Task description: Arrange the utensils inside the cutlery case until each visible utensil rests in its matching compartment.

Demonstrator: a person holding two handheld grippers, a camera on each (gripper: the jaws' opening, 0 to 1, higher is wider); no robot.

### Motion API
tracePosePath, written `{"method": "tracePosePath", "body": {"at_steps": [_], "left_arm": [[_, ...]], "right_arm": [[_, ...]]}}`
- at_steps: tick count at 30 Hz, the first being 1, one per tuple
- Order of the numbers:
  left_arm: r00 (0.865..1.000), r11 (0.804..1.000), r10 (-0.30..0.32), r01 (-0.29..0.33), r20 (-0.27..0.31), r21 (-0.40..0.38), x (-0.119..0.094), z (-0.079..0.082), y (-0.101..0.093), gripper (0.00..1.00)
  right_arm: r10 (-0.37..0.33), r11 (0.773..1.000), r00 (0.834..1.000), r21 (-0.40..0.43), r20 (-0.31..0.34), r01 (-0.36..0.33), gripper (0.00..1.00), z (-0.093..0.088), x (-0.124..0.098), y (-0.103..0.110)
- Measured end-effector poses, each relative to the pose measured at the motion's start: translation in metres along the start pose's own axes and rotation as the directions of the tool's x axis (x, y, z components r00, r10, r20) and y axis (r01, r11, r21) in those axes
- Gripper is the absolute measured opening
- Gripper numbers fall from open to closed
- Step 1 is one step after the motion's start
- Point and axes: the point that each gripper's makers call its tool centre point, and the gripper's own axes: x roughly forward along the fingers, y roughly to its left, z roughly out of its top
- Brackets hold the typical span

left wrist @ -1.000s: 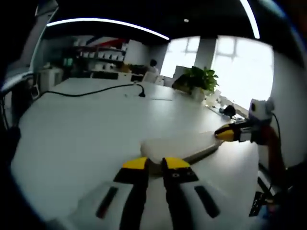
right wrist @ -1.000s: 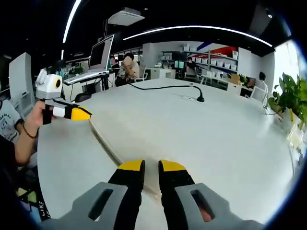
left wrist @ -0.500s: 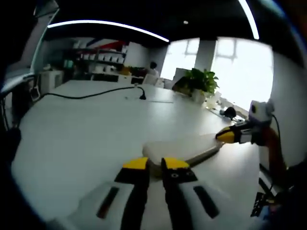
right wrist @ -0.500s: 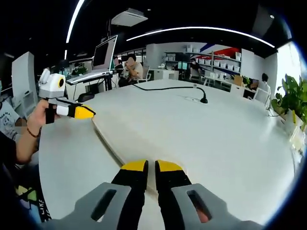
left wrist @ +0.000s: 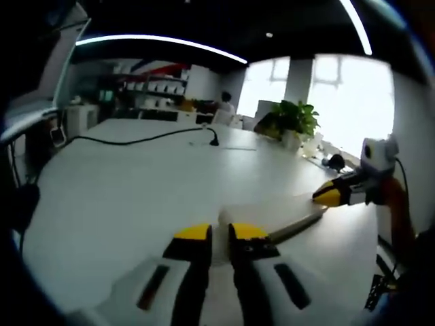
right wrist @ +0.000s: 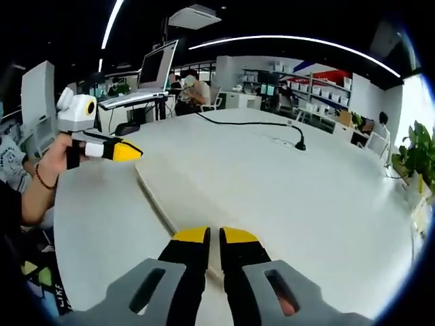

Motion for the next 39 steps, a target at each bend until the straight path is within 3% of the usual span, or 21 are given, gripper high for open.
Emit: {"method": "tracePosePath", "body": {"at_steps": [3, 12, 16, 20, 23, 33, 39], "left_arm": [[0.999, 0.999, 0.037, -0.037, -0.023, 0.017, 0.001, -0.007, 0.006, 0.05], [0.999, 1.000, 0.012, -0.012, -0.044, 0.010, 0.003, -0.013, 0.001, 0.04], [0.999, 1.000, 0.003, -0.002, -0.051, 0.008, 0.003, -0.015, -0.002, 0.04], [0.998, 1.000, -0.008, 0.008, -0.058, 0.007, 0.003, -0.017, -0.005, 0.04], [0.998, 1.000, -0.007, 0.008, -0.070, 0.014, 0.005, -0.020, -0.007, 0.04], [0.998, 1.000, -0.022, 0.023, -0.067, 0.014, 0.005, -0.020, -0.009, 0.01], [0.997, 1.000, -0.025, 0.025, -0.067, 0.007, 0.005, -0.019, -0.009, 0.01]], "right_arm": [[0.029, 0.999, 1.000, -0.035, -0.007, -0.029, 0.01, 0.007, 0.013, 0.010], [0.105, 0.984, 0.994, -0.144, -0.027, -0.107, 0.00, 0.031, 0.044, 0.041], [0.142, 0.979, 0.986, -0.137, -0.091, -0.154, 0.00, 0.038, 0.055, 0.053], [0.149, 0.962, 0.973, -0.200, -0.175, -0.184, 0.00, 0.042, 0.063, 0.064], [0.156, 0.955, 0.967, -0.220, -0.203, -0.201, 0.00, 0.046, 0.067, 0.069], [0.119, 0.930, 0.937, -0.294, -0.329, -0.221, 0.00, 0.045, 0.069, 0.069], [0.092, 0.909, 0.908, -0.338, -0.410, -0.245, 0.00, 0.045, 0.071, 0.070]]}}
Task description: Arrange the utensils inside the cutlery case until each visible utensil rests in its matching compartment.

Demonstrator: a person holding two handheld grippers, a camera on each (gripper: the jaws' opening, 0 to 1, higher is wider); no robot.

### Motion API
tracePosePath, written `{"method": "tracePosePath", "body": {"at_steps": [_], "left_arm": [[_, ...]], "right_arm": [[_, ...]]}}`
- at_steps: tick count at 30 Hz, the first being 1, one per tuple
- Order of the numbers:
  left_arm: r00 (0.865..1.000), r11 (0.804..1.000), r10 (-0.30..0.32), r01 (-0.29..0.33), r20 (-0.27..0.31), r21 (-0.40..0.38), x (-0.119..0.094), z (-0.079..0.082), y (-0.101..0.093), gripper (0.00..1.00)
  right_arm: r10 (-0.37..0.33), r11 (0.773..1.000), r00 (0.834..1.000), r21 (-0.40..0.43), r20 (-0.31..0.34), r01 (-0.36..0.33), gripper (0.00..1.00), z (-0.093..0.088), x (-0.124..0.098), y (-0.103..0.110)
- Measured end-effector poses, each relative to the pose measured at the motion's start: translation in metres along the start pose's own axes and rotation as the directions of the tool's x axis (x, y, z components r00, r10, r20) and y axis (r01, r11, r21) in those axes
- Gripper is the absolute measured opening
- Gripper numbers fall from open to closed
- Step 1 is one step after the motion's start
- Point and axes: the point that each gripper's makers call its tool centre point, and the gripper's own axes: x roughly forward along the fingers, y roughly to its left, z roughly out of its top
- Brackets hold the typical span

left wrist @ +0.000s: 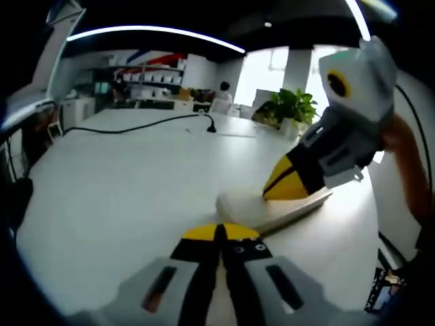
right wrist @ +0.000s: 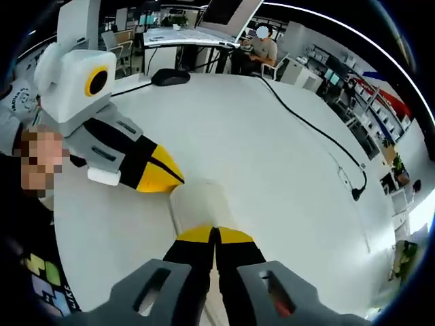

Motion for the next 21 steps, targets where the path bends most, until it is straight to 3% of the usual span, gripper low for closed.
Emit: {"method": "tracePosePath", "body": {"at_steps": [5, 10, 14, 16, 18, 19, 20, 21], "left_arm": [[1.000, 1.000, 0.003, -0.003, -0.003, -0.003, 0.000, -0.001, 0.001, 0.01], [1.000, 1.000, 0.001, -0.001, -0.009, 0.011, -0.001, -0.001, 0.001, 0.01], [0.999, 0.999, -0.041, 0.039, 0.031, 0.037, -0.011, 0.015, -0.005, 0.01], [0.997, 0.992, -0.071, 0.067, 0.029, 0.103, -0.017, 0.024, -0.011, 0.01], [0.996, 0.973, -0.088, 0.082, 0.016, 0.215, -0.020, 0.032, -0.018, 0.01], [0.995, 0.952, -0.102, 0.101, -0.013, 0.289, -0.020, 0.033, -0.022, 0.01], [0.993, 0.936, -0.099, 0.113, -0.058, 0.333, -0.017, 0.032, -0.025, 0.01], [0.986, 0.905, -0.113, 0.152, -0.120, 0.397, -0.013, 0.029, -0.029, 0.01]], "right_arm": [[0.051, 0.998, 0.998, 0.029, -0.039, -0.049, 0.00, -0.001, 0.001, -0.001], [0.071, 0.997, 0.993, 0.001, -0.090, -0.071, 0.00, -0.001, 0.003, 0.001], [0.092, 0.996, 0.988, 0.008, -0.121, -0.092, 0.00, -0.002, 0.003, 0.001], [0.105, 0.995, 0.986, 0.011, -0.130, -0.104, 0.00, -0.002, 0.003, 0.001], [0.113, 0.994, 0.985, 0.014, -0.134, -0.112, 0.00, -0.003, 0.002, 0.001], [0.116, 0.993, 0.984, 0.021, -0.135, -0.114, 0.00, -0.003, 0.002, 0.001], [0.117, 0.993, 0.984, 0.020, -0.137, -0.115, 0.00, -0.003, 0.002, 0.001], [0.117, 0.993, 0.983, 0.014, -0.139, -0.116, 0.00, -0.002, 0.002, 0.001]]}}
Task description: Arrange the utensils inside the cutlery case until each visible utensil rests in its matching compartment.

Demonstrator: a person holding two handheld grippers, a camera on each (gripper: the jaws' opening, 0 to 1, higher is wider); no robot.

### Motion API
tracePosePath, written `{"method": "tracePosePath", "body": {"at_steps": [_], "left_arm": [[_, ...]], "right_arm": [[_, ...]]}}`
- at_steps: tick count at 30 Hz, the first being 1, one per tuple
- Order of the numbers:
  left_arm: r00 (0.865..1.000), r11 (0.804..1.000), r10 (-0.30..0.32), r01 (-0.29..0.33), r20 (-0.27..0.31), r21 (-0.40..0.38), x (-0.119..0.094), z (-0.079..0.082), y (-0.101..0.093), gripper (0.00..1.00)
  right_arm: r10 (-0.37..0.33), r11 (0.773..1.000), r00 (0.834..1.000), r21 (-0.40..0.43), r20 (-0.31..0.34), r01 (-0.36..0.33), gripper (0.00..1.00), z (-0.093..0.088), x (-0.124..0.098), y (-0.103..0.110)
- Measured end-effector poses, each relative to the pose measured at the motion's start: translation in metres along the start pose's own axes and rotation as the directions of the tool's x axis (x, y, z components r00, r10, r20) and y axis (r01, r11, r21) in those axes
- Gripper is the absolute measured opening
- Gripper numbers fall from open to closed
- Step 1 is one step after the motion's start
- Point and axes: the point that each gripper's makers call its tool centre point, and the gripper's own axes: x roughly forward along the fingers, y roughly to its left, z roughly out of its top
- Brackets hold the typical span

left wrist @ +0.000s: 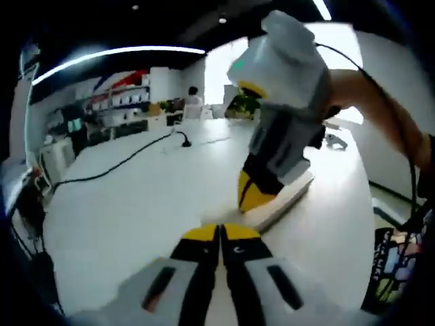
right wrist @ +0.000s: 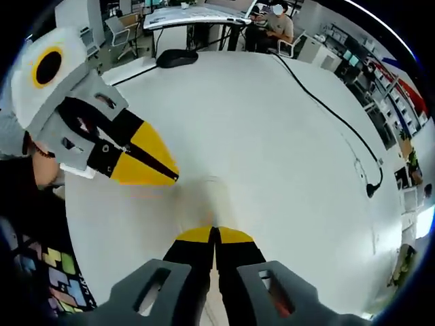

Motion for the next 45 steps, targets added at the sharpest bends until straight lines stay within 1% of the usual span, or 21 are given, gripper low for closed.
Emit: {"method": "tracePosePath", "body": {"at_steps": [1, 3, 5, 7, 9, 11, 13, 15, 17, 20, 22, 24, 27, 30, 32, 34, 36, 38, 39, 43, 45], "left_arm": [[0.998, 0.997, -0.031, 0.034, -0.052, 0.066, 0.005, -0.002, -0.003, 0.01], [0.985, 0.985, -0.030, 0.058, -0.172, 0.163, 0.011, -0.009, 0.000, 0.02], [0.981, 0.966, -0.017, 0.066, -0.194, 0.249, 0.015, -0.002, 0.004, 0.02], [0.969, 0.961, -0.029, 0.095, -0.246, 0.260, 0.016, -0.002, 0.006, 0.03], [0.961, 0.939, -0.037, 0.128, -0.274, 0.320, 0.017, 0.000, 0.007, 0.03], [0.947, 0.926, -0.053, 0.166, -0.317, 0.339, 0.018, 0.000, 0.005, 0.04], [0.940, 0.936, -0.086, 0.190, -0.331, 0.297, 0.019, 0.003, 0.000, 0.04], [0.936, 0.932, -0.135, 0.231, -0.324, 0.279, 0.022, 0.011, -0.008, 0.04], [0.925, 0.924, -0.159, 0.263, -0.346, 0.277, 0.023, 0.015, -0.014, 0.04], [0.896, 0.897, -0.120, 0.283, -0.428, 0.339, 0.022, 0.008, -0.014, 0.08], [0.861, 0.868, -0.087, 0.313, -0.501, 0.386, 0.021, -0.003, -0.013, 0.15], [0.837, 0.867, -0.087, 0.331, -0.540, 0.373, 0.021, -0.009, -0.014, 0.17], [0.827, 0.867, -0.088, 0.339, -0.556, 0.367, 0.025, -0.006, -0.009, 0.17], [0.800, 0.870, -0.097, 0.357, -0.592, 0.340, 0.026, -0.005, -0.004, 0.12], [0.762, 0.859, -0.076, 0.377, -0.643, 0.346, 0.024, -0.009, 0.003, 0.09], [0.753, 0.855, -0.064, 0.380, -0.654, 0.354, 0.026, -0.009, 0.006, 0.09], [0.733, 0.857, -0.073, 0.393, -0.676, 0.333, 0.026, -0.011, 0.006, 0.09], [0.700, 0.853, -0.069, 0.411, -0.711, 0.322, 0.024, -0.017, 0.007, 0.08], [0.703, 0.854, -0.076, 0.412, -0.707, 0.318, 0.025, -0.016, 0.006, 0.05], [0.669, 0.850, -0.078, 0.433, -0.739, 0.301, 0.022, -0.018, 0.006, 0.03], [0.658, 0.843, -0.070, 0.441, -0.749, 0.309, 0.022, -0.019, 0.007, 0.03]], "right_arm": [[0.001, 1.000, 1.000, -0.003, -0.003, -0.001, 0.00, 0.000, 0.000, 0.000], [0.013, 1.000, 1.000, 0.001, -0.003, -0.013, 0.00, 0.001, -0.001, -0.001], [0.073, 0.997, 0.997, 0.022, 0.025, -0.074, 0.00, 0.004, -0.002, -0.003], [0.169, 0.981, 0.984, 0.093, 0.052, -0.173, 0.00, -0.002, -0.007, 0.000], [0.147, 0.984, 0.986, 0.088, 0.080, -0.154, 0.00, -0.005, -0.012, -0.010], [0.135, 0.987, 0.987, 0.078, 0.082, -0.142, 0.00, -0.012, -0.019, -0.015], [0.130, 0.989, 0.989, 0.067, 0.073, -0.135, 0.00, -0.019, -0.024, -0.017], [0.118, 0.992, 0.992, 0.048, 0.044, -0.120, 0.00, -0.031, -0.030, -0.019], [0.117, 0.993, 0.993, 0.016, 0.015, -0.117, 0.00, -0.044, -0.035, -0.017], [0.136, 0.991, 0.990, 0.020, -0.033, -0.136, 0.00, -0.071, -0.043, -0.012], [0.099, 0.995, 0.991, 0.012, -0.087, -0.099, 0.01, -0.095, -0.050, -0.022], [0.086, 0.996, 0.992, -0.011, -0.098, -0.087, 0.02, -0.109, -0.053, -0.028], [0.084, 0.996, 0.989, -0.015, -0.123, -0.086, 0.03, -0.125, -0.054, -0.033], [0.087, 0.996, 0.987, -0.024, -0.137, -0.091, 0.03, -0.131, -0.055, -0.035], [0.094, 0.995, 0.985, -0.030, -0.144, -0.099, 0.03, -0.132, -0.055, -0.034], [0.102, 0.994, 0.983, -0.032, -0.150, -0.108, 0.03, -0.132, -0.055, -0.032], [0.108, 0.993, 0.982, -0.037, -0.153, -0.115, 0.03, -0.133, -0.054, -0.030], [0.112, 0.992, 0.981, -0.039, -0.158, -0.119, 0.03, -0.135, -0.052, -0.029], [0.110, 0.992, 0.981, -0.039, -0.161, -0.118, 0.04, -0.136, -0.052, -0.029], [0.107, 0.993, 0.983, -0.040, -0.149, -0.114, 0.04, -0.135, -0.052, -0.028], [0.105, 0.993, 0.983, -0.045, -0.151, -0.113, 0.04, -0.134, -0.051, -0.028]]}}
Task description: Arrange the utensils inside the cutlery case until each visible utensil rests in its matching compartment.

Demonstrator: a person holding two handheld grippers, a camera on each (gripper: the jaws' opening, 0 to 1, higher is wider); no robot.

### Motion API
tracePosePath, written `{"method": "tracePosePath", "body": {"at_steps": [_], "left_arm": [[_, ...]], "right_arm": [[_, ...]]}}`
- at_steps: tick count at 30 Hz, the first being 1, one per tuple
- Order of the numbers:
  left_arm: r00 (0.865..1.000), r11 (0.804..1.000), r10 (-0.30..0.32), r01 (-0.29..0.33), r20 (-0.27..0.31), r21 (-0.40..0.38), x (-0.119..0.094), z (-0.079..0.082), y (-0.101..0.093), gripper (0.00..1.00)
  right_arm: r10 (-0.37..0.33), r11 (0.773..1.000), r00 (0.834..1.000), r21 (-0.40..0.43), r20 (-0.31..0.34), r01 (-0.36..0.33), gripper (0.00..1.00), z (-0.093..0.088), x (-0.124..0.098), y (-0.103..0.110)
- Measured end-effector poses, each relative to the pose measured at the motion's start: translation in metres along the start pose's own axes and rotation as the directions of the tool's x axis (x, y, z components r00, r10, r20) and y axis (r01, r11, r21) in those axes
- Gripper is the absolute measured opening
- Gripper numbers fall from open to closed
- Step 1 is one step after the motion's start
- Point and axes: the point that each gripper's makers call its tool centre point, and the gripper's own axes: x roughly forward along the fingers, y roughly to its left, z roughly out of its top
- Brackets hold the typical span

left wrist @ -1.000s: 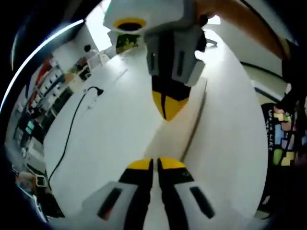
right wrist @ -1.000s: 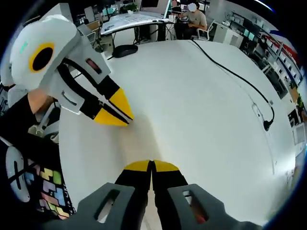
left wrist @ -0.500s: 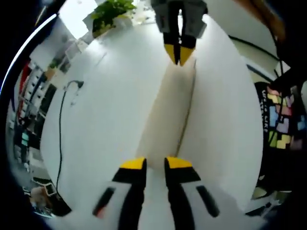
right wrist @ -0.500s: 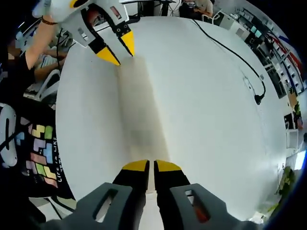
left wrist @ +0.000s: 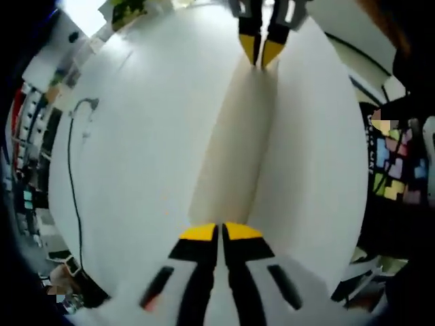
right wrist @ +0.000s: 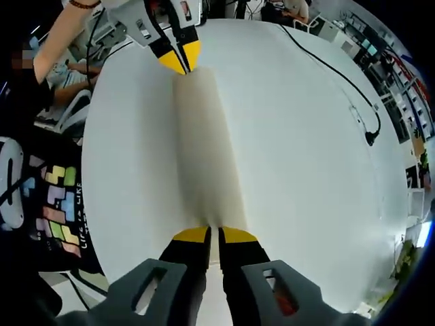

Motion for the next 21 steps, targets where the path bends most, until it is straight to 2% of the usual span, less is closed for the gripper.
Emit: {"method": "tracePosePath", "body": {"at_steps": [5, 10, 11, 16, 21], "left_arm": [[1.000, 1.000, -0.022, 0.022, -0.022, -0.004, 0.0004, -0.0005, -0.0006, 0.03], [0.999, 0.999, -0.036, 0.036, -0.006, 0.025, 0.0004, -0.0013, -0.0007, 0.00], [0.999, 1.000, -0.031, 0.031, -0.008, -0.002, -0.0004, -0.0017, 0.0015, 0.00], [0.999, 0.999, -0.037, 0.037, -0.034, -0.022, 0.0002, -0.0015, 0.0019, 0.00], [0.999, 0.998, -0.050, 0.049, -0.015, -0.039, -0.0015, -0.0039, 0.0022, 0.00]], "right_arm": [[-0.015, 1.000, 0.999, -0.016, -0.030, 0.015, 0.04, 0.0002, 0.0010, 0.0010], [-0.017, 1.000, 0.999, -0.015, -0.046, 0.017, 0.04, -0.0009, 0.0009, 0.0004], [-0.017, 1.000, 0.999, -0.013, -0.048, 0.016, 0.04, -0.0008, 0.0010, 0.0006], [-0.029, 1.000, 0.997, -0.009, -0.069, 0.029, 0.04, 0.0000, 0.0016, 0.0019], [-0.015, 1.000, 0.998, 0.000, -0.064, 0.015, 0.04, -0.0011, 0.0006, 0.0006]]}}
